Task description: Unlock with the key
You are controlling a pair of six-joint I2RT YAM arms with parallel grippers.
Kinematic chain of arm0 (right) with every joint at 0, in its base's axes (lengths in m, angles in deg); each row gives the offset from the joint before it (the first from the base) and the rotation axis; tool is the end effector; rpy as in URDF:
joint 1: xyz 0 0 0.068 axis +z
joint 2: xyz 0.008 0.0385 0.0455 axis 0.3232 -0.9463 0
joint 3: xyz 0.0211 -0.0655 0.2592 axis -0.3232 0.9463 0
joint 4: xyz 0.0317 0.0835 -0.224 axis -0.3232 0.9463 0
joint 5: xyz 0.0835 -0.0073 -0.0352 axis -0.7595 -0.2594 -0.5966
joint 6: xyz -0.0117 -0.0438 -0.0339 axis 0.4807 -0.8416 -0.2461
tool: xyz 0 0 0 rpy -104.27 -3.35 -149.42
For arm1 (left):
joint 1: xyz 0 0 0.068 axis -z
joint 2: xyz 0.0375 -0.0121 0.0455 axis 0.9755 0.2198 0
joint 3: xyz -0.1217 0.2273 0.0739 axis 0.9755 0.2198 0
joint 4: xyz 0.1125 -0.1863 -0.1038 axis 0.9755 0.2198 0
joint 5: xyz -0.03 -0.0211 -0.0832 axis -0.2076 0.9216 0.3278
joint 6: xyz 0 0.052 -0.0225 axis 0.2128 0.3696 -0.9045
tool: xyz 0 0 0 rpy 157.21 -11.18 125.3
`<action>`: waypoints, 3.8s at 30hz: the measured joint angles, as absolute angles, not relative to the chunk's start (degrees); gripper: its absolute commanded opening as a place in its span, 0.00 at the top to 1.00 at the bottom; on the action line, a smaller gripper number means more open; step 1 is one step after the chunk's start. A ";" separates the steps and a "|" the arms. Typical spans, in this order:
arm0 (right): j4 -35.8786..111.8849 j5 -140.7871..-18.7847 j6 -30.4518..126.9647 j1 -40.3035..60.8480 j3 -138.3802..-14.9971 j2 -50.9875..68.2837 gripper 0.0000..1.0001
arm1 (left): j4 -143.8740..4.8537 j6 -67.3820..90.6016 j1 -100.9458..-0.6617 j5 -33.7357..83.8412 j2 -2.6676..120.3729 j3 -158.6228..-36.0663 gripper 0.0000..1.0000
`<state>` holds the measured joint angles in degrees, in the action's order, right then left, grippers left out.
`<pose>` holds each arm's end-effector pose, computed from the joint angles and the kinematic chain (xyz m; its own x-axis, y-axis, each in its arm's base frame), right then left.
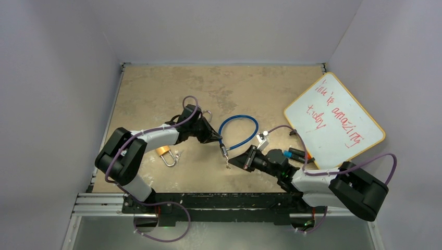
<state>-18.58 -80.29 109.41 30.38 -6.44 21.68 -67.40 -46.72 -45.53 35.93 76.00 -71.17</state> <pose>0.1208 0.1486 0.1701 -0.8087 0.4672 -0.3573 -0.2454 0.2842 0.9269 0.2526 -0.1717 0.1707 -0.8592 -0.5114 -0.0125 -0.3432 0.5942 -0.7274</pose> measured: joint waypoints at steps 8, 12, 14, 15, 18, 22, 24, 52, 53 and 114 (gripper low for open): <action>-17.79 -79.32 109.36 30.38 -6.44 22.68 1.00 | -67.42 -46.72 -45.80 36.04 76.00 -71.17 1.00; -17.60 -79.17 109.36 30.38 -6.44 22.75 1.00 | -67.46 -46.74 -45.80 36.10 76.00 -71.17 1.00; -17.35 -79.17 109.36 30.38 -6.44 22.75 1.00 | -67.50 -46.74 -45.80 36.10 76.00 -71.17 1.00; -17.25 -79.17 109.36 30.38 -6.44 22.73 1.00 | -67.53 -46.72 -45.80 36.10 76.00 -71.17 1.00; -17.20 -79.17 109.34 30.38 -6.44 22.62 1.00 | -67.53 -46.74 -45.80 36.10 76.00 -71.17 1.00; -17.18 -79.19 109.32 30.38 -6.46 22.60 1.00 | -67.53 -46.72 -45.80 36.10 76.00 -71.17 1.00; -17.20 -79.19 109.30 30.38 -6.46 22.60 1.00 | -67.53 -46.72 -45.80 36.10 76.00 -71.17 1.00; -17.27 -79.32 108.90 30.38 -6.46 22.44 1.00 | -68.16 -46.81 -46.17 36.89 76.02 -71.17 1.00; -17.29 -79.35 108.90 30.38 -6.49 22.22 1.00 | -68.20 -46.81 -46.19 36.91 76.02 -71.17 1.00; -13.11 -76.42 117.67 30.88 -14.92 15.38 1.00 | -77.89 -58.81 -47.74 33.20 67.67 -60.79 1.00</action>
